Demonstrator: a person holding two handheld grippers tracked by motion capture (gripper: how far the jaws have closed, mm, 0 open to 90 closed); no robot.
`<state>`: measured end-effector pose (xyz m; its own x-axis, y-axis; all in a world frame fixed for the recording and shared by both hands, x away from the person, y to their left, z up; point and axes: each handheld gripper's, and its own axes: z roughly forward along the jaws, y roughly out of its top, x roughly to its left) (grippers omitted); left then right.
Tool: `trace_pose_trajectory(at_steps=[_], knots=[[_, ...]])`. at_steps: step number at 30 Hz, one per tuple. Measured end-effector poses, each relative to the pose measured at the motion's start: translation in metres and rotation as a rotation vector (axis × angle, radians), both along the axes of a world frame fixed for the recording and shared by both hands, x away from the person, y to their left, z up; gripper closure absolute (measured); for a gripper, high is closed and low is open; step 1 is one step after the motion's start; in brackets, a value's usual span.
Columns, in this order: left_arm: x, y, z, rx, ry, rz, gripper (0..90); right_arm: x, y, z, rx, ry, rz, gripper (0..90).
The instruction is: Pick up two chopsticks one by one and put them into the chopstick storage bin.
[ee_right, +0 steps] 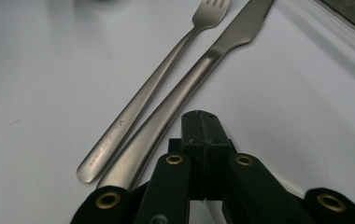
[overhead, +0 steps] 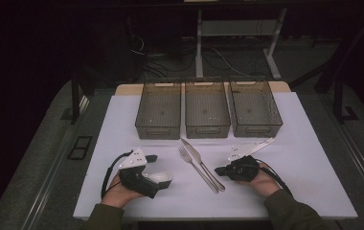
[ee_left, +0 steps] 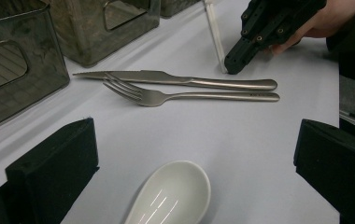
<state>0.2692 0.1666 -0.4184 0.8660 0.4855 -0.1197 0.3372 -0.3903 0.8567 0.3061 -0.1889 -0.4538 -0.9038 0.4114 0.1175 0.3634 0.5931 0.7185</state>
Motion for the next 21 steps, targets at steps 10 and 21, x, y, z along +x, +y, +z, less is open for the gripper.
trace_pose_trajectory(at_steps=[10, 21], knots=[[0.0, 0.0, 0.0, -0.001, 0.0, -0.001, 0.0, 0.01, 0.005, -0.001, 0.002, -0.014, -0.012, 89.7], [0.0, 0.0, 0.0, 0.002, 0.001, -0.006, 0.0, 0.025, 0.013, -0.002, 0.015, -0.015, -0.022, 89.7]])
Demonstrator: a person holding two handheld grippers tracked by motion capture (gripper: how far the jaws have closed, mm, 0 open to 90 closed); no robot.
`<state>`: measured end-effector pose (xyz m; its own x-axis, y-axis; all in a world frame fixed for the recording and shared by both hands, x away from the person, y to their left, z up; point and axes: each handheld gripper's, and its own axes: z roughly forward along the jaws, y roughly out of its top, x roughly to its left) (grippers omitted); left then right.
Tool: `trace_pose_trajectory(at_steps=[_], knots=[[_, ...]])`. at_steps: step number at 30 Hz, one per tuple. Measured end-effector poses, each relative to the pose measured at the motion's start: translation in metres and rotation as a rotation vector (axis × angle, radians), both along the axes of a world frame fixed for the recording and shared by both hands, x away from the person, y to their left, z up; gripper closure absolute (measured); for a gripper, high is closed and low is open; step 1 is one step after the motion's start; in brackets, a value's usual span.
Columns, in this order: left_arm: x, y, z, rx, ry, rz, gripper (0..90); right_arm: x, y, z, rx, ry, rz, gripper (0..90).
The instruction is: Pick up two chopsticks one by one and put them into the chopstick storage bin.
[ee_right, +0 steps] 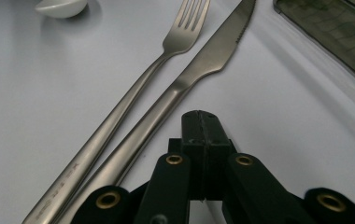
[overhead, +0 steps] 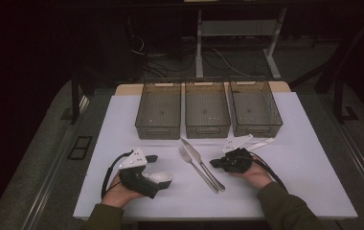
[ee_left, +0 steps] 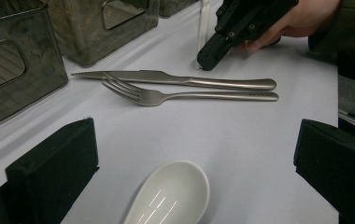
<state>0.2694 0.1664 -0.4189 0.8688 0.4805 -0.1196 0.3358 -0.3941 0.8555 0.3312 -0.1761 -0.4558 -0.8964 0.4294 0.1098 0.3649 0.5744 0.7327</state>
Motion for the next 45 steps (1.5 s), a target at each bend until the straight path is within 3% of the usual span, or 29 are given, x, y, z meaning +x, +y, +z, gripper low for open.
trace_pose_trajectory(at_steps=[12, 20, 25, 26, 27, 30, 31, 33, 38, 39, 40, 41, 45], knots=[[0.0, 0.0, -0.001, 0.003, 0.004, -0.002, 0.0, 0.018, 0.007, 0.001, -0.001, 0.003, -0.008, 89.7], [0.0, 0.0, -0.001, 0.007, 0.003, -0.006, 0.0, 0.016, -0.014, 0.016, 0.033, -0.005, -0.042, 88.8], [0.0, -0.001, -0.001, 0.006, 0.006, -0.006, 0.0, 0.02, -0.051, 0.025, 0.025, -0.013, -0.128, 84.4], [0.0, -0.001, -0.001, 0.006, 0.006, -0.006, 0.0, 0.02, -0.051, 0.025, 0.025, -0.013, -0.128, 84.4], [0.0, -0.001, -0.001, 0.005, 0.006, -0.006, 0.0, 0.021, -0.068, 0.026, 0.016, -0.014, -0.164, 83.9], [0.0, -0.001, -0.002, 0.008, 0.007, -0.007, 0.0, 0.022, -0.09, 0.026, 0.004, -0.012, -0.22, 84.3], [0.0, -0.001, -0.002, 0.007, 0.007, -0.007, 0.0, 0.022, -0.09, 0.026, 0.004, -0.012, -0.22, 84.3], [0.0, -0.001, -0.002, 0.011, 0.007, -0.009, 0.0, 0.024, -0.116, 0.027, -0.007, -0.013, -0.291, 87.2], [0.0, -0.001, -0.002, 0.012, 0.008, -0.013, 0.0, 0.029, -0.152, 0.027, -0.023, -0.017, -0.418, 89.5], [0.0, -0.001, -0.002, 0.01, 0.007, -0.012, 0.0, 0.029, -0.152, 0.027, -0.023, -0.017, -0.418, 89.5], [0.0, -0.001, -0.002, 0.013, 0.009, -0.014, 0.0, 0.033, -0.168, 0.026, -0.027, -0.014, -0.483, 89.5], [0.0, -0.002, -0.002, 0.01, 0.008, -0.013, 0.0, 0.033, -0.168, 0.026, -0.027, -0.014, -0.483, 89.5], [0.0, -0.002, -0.003, 0.013, 0.011, -0.016, 0.0, 0.042, -0.19, 0.021, -0.032, -0.005, -0.581, 89.6]])
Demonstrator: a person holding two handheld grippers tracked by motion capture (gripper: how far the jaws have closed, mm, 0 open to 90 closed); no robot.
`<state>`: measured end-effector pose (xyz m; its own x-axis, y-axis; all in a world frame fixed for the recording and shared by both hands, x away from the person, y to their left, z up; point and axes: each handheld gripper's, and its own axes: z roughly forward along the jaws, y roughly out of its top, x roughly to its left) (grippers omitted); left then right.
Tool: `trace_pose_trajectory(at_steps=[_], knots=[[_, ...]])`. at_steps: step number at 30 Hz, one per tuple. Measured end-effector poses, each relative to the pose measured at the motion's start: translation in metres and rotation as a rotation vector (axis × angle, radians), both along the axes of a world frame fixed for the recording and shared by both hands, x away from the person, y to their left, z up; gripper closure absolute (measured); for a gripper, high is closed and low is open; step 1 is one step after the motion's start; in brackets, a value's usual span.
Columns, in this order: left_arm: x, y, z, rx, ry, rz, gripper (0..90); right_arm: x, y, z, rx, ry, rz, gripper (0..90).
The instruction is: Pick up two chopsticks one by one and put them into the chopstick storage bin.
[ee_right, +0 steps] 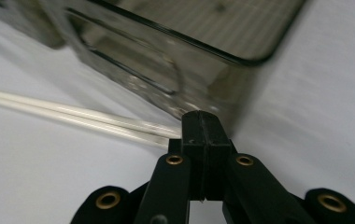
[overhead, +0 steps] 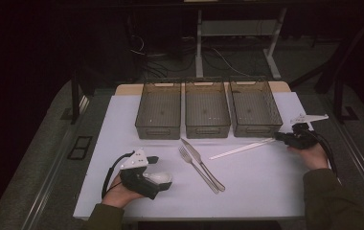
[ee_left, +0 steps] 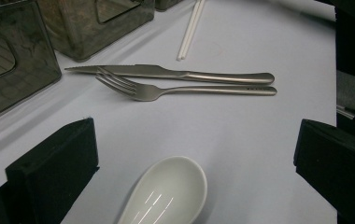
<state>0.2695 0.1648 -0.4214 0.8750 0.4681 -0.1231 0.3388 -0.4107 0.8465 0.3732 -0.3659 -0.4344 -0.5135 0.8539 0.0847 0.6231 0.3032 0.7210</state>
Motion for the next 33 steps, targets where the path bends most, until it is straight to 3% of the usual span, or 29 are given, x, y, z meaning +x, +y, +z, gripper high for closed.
trace_pose_trajectory(at_steps=[4, 12, 16, 28, 30, 33], knots=[[0.0, 0.0, 0.0, -0.004, -0.001, 0.001, 0.0, 0.005, -0.006, -0.007, 0.006, 0.04, -0.029, 89.6], [-0.001, 0.0, 0.0, -0.001, 0.001, -0.001, 0.0, 0.007, -0.006, -0.014, -0.053, 0.048, -0.031, 89.7], [-0.001, 0.0, 0.0, -0.003, 0.001, 0.0, 0.0, 0.008, -0.006, -0.015, -0.058, 0.053, -0.032, 89.7], [-0.001, 0.0, 0.0, 0.0, 0.004, -0.006, 0.0, 0.005, -0.001, -0.016, -0.059, 0.038, 0.064, 89.6], [-0.001, 0.0, 0.0, 0.0, 0.002, -0.006, 0.0, 0.003, 0.0, -0.015, -0.076, 0.014, 0.067, 89.6], [-0.001, 0.0, 0.001, -0.002, 0.002, -0.005, 0.0, -0.001, 0.004, -0.008, -0.054, -0.034, 0.103, 89.6]])
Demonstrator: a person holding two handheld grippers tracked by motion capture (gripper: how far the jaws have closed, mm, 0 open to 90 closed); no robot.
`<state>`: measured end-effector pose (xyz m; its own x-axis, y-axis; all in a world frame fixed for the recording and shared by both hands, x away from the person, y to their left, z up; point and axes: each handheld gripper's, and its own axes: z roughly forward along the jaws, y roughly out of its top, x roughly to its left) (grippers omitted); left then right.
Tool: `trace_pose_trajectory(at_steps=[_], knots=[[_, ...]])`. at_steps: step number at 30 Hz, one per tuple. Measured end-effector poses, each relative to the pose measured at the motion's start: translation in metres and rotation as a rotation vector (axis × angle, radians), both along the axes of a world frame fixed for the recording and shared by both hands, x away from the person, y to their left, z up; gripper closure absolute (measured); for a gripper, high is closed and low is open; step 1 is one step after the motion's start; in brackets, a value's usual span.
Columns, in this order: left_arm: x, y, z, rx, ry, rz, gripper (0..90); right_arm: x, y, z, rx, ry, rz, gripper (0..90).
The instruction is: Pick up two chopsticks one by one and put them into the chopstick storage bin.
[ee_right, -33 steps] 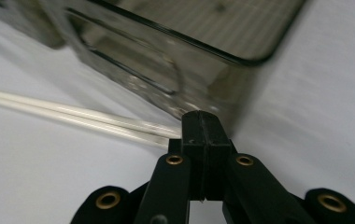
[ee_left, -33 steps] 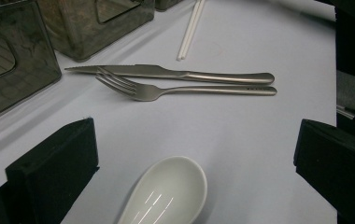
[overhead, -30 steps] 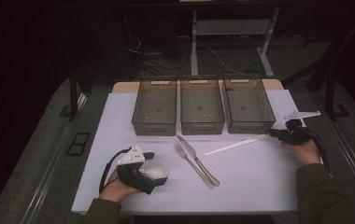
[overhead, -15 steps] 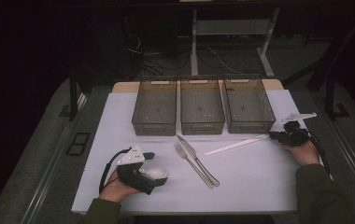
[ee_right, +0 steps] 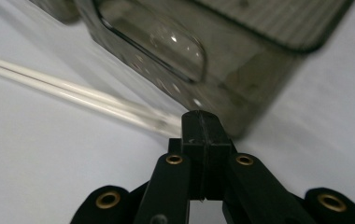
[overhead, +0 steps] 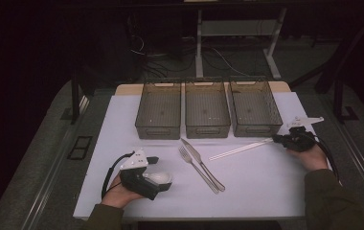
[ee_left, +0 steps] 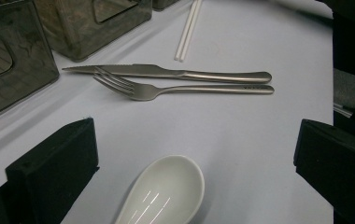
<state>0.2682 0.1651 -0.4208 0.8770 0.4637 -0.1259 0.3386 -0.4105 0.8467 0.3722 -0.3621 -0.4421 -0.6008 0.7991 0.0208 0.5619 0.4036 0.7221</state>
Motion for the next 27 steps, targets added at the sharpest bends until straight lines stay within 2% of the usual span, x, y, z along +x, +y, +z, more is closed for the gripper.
trace_pose_trajectory(at_steps=[4, 5, 7, 11, 19, 21, 23, 27], knots=[[0.0, -0.001, -0.001, 0.001, 0.001, -0.001, 0.0, 0.0, 0.014, 0.004, 0.004, -0.037, 0.064, 89.6], [0.0, -0.001, -0.001, 0.004, 0.001, -0.003, 0.0, 0.0, 0.014, 0.004, 0.004, -0.037, 0.064, 89.6], [0.0, -0.002, -0.001, 0.001, 0.001, -0.003, 0.0, 0.002, 0.03, 0.002, -0.009, -0.04, 0.107, 89.6], [0.0, -0.002, -0.001, 0.004, 0.002, -0.006, 0.0, 0.006, 0.045, 0.0, -0.027, -0.042, 0.141, 89.6], [0.0, -0.002, -0.001, 0.005, 0.003, -0.009, 0.0, 0.013, 0.055, -0.006, -0.068, -0.048, 0.153, 89.6], [0.0, -0.002, -0.001, 0.005, 0.004, -0.009, 0.0, 0.014, 0.056, -0.007, -0.074, -0.05, 0.155, 89.7], [0.0, -0.002, -0.002, 0.005, 0.003, -0.011, 0.0, 0.015, 0.056, -0.009, -0.103, -0.045, 0.155, 89.7], [0.0, -0.002, -0.002, 0.005, 0.007, -0.013, 0.0, 0.014, 0.051, -0.009, -0.114, -0.026, 0.144, 89.7]])
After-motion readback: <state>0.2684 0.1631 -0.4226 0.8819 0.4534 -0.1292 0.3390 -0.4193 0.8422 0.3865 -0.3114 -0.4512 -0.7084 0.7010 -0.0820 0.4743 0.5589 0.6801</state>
